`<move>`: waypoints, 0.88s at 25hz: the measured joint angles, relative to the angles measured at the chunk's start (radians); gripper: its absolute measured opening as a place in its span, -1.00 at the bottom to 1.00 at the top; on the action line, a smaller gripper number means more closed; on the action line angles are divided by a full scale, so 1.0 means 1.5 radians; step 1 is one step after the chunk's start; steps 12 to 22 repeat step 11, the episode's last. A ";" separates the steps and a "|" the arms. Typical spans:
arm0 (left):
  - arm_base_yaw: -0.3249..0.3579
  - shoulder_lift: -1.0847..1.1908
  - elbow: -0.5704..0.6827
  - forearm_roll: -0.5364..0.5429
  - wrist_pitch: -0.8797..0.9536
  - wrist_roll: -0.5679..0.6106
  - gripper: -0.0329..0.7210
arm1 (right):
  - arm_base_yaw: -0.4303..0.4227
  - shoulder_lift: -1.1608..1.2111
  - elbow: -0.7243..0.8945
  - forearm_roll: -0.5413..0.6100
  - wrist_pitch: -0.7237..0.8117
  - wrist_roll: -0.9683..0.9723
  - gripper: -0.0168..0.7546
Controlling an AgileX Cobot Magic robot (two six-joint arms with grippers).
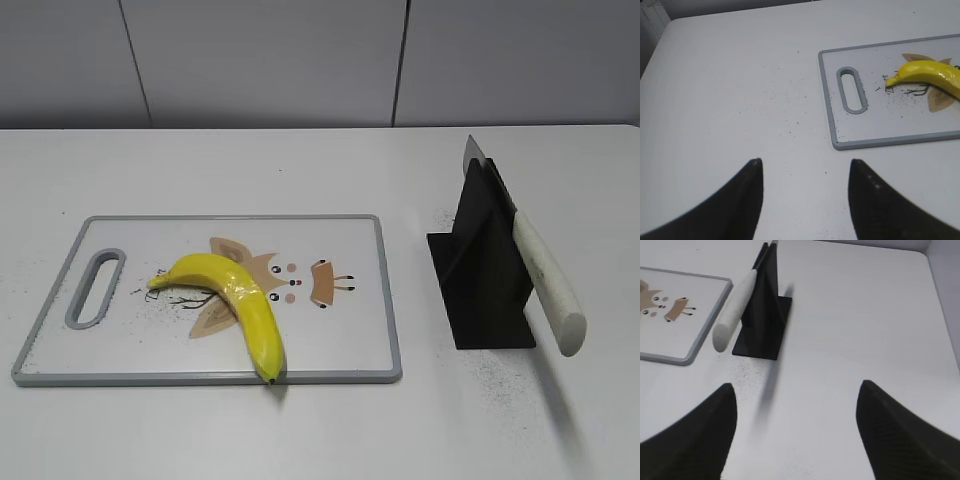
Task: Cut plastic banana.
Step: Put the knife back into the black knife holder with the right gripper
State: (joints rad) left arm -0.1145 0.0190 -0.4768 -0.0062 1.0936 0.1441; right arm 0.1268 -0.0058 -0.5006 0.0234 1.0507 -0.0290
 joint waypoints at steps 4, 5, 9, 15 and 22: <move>0.000 0.000 0.000 0.000 0.000 0.000 0.44 | -0.027 0.000 0.000 0.000 0.000 0.000 0.50; 0.000 0.000 0.000 0.000 0.000 0.000 0.43 | -0.027 0.000 0.000 0.000 0.000 0.000 0.50; 0.000 0.000 0.000 0.000 0.000 0.000 0.43 | -0.027 0.000 0.000 0.000 0.000 0.000 0.50; 0.000 0.000 0.000 0.000 0.000 0.000 0.43 | -0.027 0.000 0.000 0.000 0.000 0.000 0.50; 0.000 0.000 0.000 0.000 0.000 0.000 0.43 | -0.027 0.000 0.000 0.000 0.000 0.000 0.50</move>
